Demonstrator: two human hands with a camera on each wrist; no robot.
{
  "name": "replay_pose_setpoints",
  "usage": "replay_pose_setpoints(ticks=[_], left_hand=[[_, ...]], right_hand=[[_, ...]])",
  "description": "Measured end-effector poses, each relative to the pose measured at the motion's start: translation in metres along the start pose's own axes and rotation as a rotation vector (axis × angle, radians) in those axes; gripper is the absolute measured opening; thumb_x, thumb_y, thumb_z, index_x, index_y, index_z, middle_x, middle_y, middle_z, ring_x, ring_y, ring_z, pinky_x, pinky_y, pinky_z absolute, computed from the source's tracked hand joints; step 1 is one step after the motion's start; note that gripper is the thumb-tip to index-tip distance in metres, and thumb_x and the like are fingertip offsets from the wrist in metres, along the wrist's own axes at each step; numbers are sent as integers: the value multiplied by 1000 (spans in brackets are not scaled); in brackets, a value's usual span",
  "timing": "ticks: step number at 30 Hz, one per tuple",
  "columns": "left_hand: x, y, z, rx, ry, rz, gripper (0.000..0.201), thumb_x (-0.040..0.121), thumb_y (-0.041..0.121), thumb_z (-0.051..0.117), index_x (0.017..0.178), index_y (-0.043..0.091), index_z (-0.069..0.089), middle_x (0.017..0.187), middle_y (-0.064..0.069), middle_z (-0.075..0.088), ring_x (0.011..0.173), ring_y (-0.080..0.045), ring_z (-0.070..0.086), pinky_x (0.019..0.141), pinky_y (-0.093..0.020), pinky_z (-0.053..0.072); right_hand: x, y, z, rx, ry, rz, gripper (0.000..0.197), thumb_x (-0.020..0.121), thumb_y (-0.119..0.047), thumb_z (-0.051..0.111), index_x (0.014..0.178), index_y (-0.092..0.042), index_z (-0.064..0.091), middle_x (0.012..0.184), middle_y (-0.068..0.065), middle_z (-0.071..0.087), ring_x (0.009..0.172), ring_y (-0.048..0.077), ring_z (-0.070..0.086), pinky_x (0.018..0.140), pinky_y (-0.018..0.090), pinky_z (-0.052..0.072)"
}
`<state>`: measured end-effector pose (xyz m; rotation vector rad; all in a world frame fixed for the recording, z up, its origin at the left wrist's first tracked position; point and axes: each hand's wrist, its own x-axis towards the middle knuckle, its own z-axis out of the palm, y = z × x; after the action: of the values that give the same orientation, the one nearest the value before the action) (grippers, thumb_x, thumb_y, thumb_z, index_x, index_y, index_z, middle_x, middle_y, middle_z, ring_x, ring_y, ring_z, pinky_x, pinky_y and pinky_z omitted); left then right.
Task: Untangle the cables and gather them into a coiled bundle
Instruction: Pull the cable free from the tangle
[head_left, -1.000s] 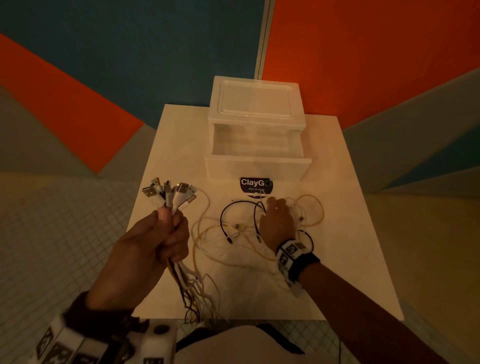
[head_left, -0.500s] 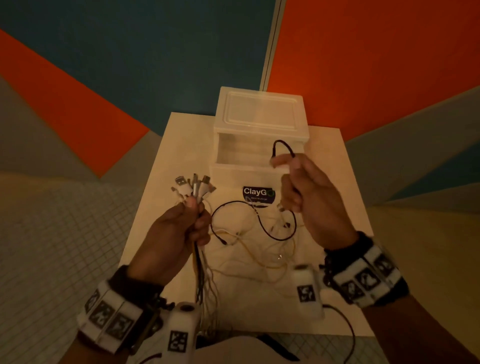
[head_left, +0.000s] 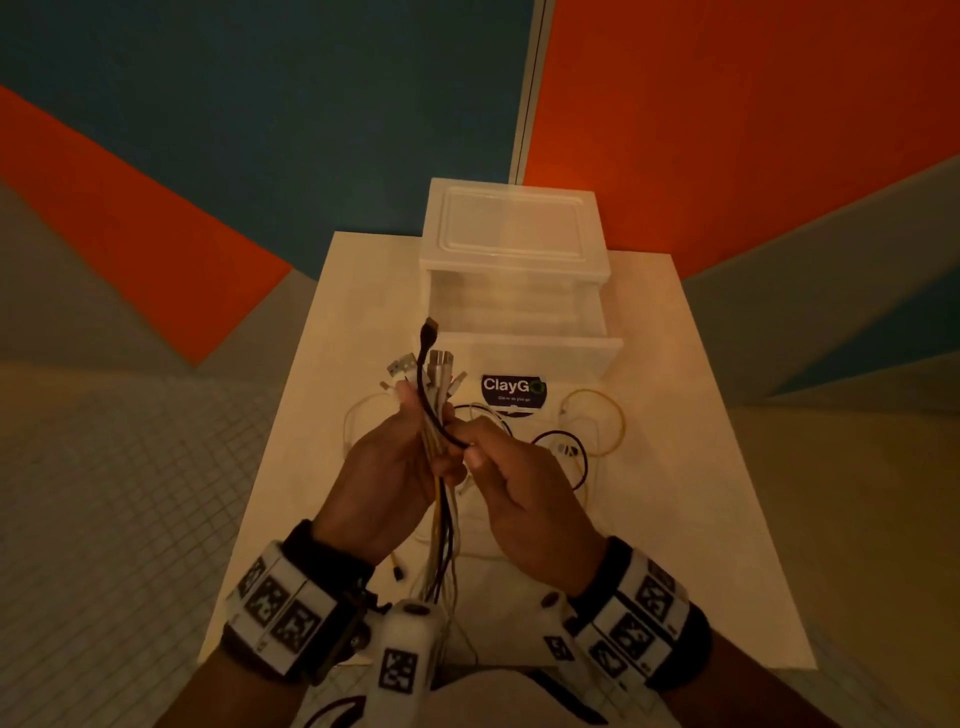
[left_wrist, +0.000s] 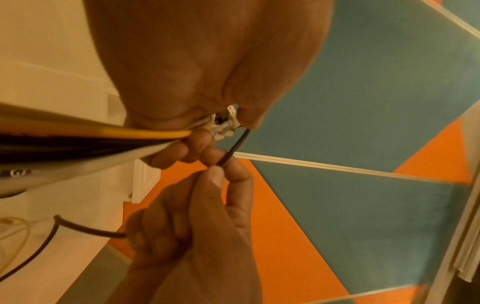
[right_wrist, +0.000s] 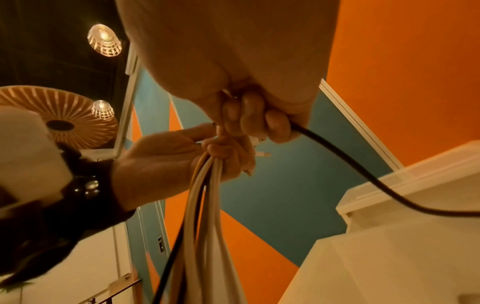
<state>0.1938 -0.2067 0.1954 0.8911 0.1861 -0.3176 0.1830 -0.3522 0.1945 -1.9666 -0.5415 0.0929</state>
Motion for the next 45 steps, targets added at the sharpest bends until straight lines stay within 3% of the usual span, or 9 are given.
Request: replay_pose_setpoints(ticks=[4,9,17,22,26,32,36,41,45], left_hand=[[0,-3,-10,-17,-28,10,56,85,55,58,101,2,57,70,-5,54,56,-15,45,57,-27,42],[1,0,-17,-18,-27,23,63,70,55,78,102,5,57,78,-4,50,66,-14,47,65,-29,42],[0,1,-6,111,37,49,35,91,40,55,94,5,53,73,-4,46,62,-13,42,63,-27,37],[0,-1,-6,108,109,93,37,97,40,41,91,5,52,64,-2,42,61,-15,39,67,-31,35],[-1,-2,-3,79,100,116,39,97,43,39,86,7,49,63,-3,38,64,-20,47,74,-37,44],[-13,37,-12,-114,-74,199,33,101,40,36,79,16,44,62,7,26,48,-6,29,50,-22,35],[-24,87,-33,-402,-374,203,23,103,23,35,95,3,45,71,-3,32,59,-17,34,60,-33,29],[-28,54,-18,214,22,208,12,87,11,60,87,5,50,72,-7,61,55,-13,44,55,-26,38],[-20,11,7,250,109,142,29,91,29,60,88,0,55,92,-24,68,57,-18,54,55,-31,40]], right_hand=[[-5,3,-7,-180,4,-74,25,102,-14,41,116,-20,61,83,-25,56,73,-13,53,68,6,34],[-19,17,-7,-351,-72,-60,23,100,-22,40,110,-23,60,81,-7,64,67,9,56,61,33,46],[-20,13,-10,-436,-38,-85,17,97,-19,44,102,-23,60,70,-4,60,58,14,53,54,38,43],[-20,11,-9,-353,-38,-56,18,102,-24,39,100,-22,56,61,-11,42,54,10,45,51,31,36],[-22,24,0,-140,-41,11,23,104,-30,36,96,-19,55,59,-5,48,51,11,44,50,30,32],[-34,117,10,-87,-125,245,28,102,-21,38,79,-32,49,70,-15,48,64,-2,46,65,17,36],[-37,185,-16,-176,57,469,28,93,-20,35,70,-29,48,75,-4,56,71,16,52,77,42,47],[11,97,-32,-6,364,218,30,101,-24,40,73,-19,49,64,-1,54,60,12,52,60,22,43],[18,19,-13,-70,160,-56,24,101,-20,43,82,-12,56,67,-2,51,59,8,45,55,19,34]])
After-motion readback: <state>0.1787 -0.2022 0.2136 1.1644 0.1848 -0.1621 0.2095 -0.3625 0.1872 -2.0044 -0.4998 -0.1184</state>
